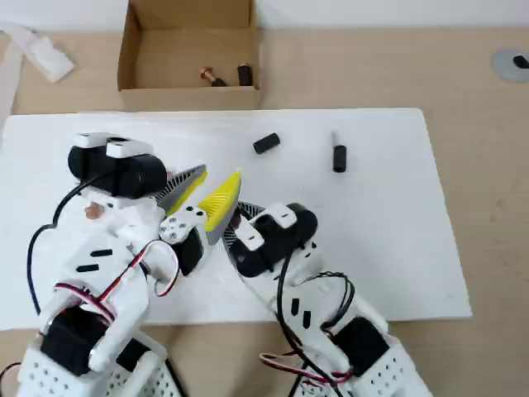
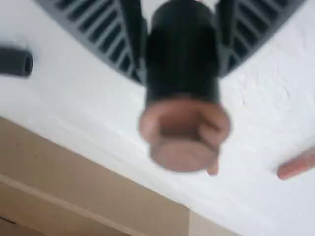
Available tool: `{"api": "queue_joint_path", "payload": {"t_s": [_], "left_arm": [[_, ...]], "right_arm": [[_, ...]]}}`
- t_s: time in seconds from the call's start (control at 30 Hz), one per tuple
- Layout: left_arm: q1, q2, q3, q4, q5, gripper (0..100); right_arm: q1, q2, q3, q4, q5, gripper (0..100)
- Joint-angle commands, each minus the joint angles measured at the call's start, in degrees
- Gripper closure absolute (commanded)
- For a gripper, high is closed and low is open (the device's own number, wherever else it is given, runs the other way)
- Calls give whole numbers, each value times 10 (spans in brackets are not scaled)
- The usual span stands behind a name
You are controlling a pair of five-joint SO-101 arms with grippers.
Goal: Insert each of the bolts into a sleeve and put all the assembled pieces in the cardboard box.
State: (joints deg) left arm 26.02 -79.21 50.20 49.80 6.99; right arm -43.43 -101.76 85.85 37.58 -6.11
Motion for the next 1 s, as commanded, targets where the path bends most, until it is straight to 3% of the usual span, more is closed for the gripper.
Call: {"api": "queue_joint_path", "payload": {"t_s": [0.0, 0.13, 0.33, 0.47, 0.57, 0.97], "left_arm": [[-34, -4, -63, 9, 25, 840], [-87, -1, -84, -1, -5, 1000], [-186, 22, -80, -1, -22, 997], [-264, 59, -69, 24, -26, 994], [-302, 105, -66, 46, -68, 997], [-338, 147, -37, 69, -139, 997]], "right_arm": [[3, -8, -23, -5, -2, 989], [44, -1, -48, -9, -25, 989], [97, 124, -153, -34, -24, 989], [133, 317, -286, -78, -24, 989], [154, 484, -416, -82, -24, 989], [189, 1048, -945, -79, 5, 989]]}}
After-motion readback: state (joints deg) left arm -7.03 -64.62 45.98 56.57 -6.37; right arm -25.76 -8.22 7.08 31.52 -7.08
